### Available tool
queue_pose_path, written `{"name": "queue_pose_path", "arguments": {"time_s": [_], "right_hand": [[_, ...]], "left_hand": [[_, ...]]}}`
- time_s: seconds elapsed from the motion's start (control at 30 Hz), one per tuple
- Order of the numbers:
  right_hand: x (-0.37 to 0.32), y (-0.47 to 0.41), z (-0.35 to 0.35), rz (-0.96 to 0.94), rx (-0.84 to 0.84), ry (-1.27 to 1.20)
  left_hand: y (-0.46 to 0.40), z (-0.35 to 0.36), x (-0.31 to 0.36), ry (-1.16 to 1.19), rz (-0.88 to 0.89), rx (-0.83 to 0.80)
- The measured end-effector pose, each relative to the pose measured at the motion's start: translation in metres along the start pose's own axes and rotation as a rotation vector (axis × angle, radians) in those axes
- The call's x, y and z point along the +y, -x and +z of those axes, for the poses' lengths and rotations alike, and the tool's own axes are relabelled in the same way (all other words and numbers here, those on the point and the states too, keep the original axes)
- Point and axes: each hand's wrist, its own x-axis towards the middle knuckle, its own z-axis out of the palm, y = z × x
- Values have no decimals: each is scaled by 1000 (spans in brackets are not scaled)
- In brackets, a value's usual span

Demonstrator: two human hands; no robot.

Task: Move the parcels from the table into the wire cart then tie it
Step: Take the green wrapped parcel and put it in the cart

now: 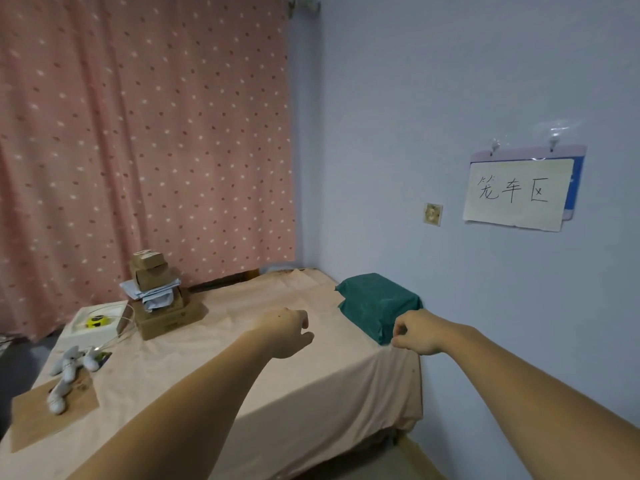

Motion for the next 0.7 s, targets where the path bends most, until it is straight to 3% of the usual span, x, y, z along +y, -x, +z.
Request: {"name": "queue_pose_path", "arguments": {"time_s": [0.43, 0.7], "right_hand": [[-1, -145, 9, 155, 4, -56], [51, -238, -5, 252, -23, -57]], "left_hand": [[-183, 21, -53, -34, 162, -17], [-308, 43, -42, -37, 270, -39]]}}
